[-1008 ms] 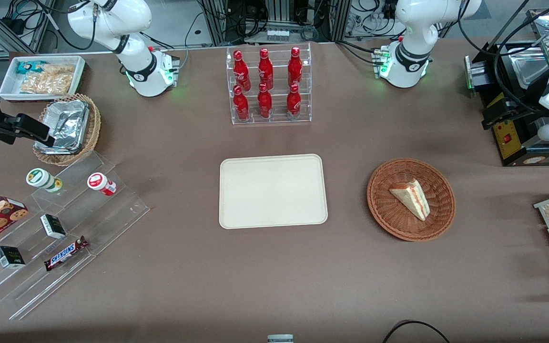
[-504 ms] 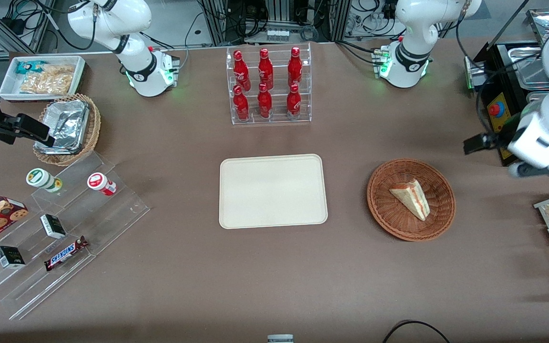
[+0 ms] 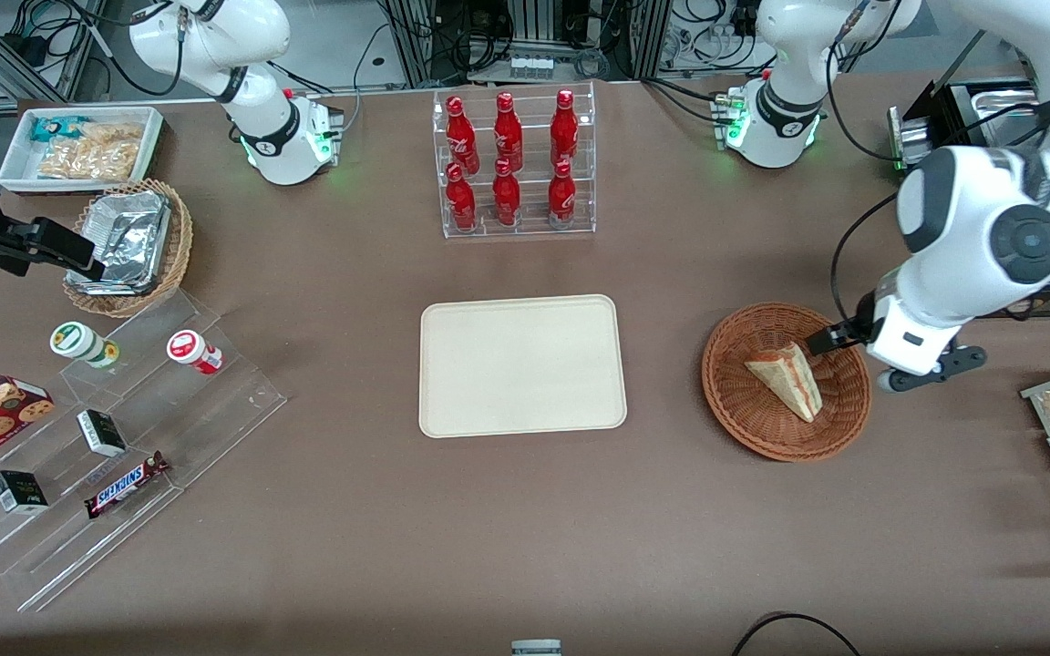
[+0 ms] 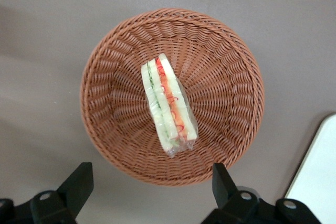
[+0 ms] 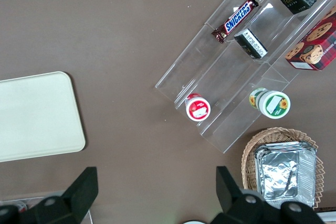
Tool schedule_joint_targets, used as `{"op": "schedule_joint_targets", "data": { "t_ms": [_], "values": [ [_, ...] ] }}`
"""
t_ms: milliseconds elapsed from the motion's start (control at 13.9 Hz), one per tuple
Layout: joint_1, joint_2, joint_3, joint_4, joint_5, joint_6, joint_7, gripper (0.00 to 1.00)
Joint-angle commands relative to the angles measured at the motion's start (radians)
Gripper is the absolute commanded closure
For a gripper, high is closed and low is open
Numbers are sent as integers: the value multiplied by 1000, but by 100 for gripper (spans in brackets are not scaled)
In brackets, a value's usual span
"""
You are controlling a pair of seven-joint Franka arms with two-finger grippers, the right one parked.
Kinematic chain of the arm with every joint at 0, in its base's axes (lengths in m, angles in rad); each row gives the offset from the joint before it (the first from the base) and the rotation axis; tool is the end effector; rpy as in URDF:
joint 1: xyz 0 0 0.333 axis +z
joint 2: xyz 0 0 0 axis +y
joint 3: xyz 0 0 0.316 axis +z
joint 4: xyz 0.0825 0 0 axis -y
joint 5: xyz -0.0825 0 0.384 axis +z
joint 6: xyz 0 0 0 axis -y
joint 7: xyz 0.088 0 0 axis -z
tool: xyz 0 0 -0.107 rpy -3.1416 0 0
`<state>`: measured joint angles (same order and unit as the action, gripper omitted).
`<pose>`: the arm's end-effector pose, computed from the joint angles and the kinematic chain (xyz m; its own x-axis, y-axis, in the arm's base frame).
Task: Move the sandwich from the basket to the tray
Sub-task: 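Lower the open left gripper around the wrapped sandwich and close it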
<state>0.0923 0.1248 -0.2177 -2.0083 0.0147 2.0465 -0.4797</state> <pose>0.5642 -0.0679 0.3888 0.9368 0.3404 -0.0807 0.3395 -0.9403 -0.0257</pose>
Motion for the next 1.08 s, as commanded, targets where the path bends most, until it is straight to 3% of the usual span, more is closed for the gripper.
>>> {"op": "schedule_joint_targets", "data": {
  "t_ms": [0,288,1008],
  "values": [
    [-2,-39,-3,-105,5,119,-161,0],
    [-2,-30,-32,-231,5,349,-408,0],
    [0,111,-32,-228,5,405,-407,0]
  ]
}}
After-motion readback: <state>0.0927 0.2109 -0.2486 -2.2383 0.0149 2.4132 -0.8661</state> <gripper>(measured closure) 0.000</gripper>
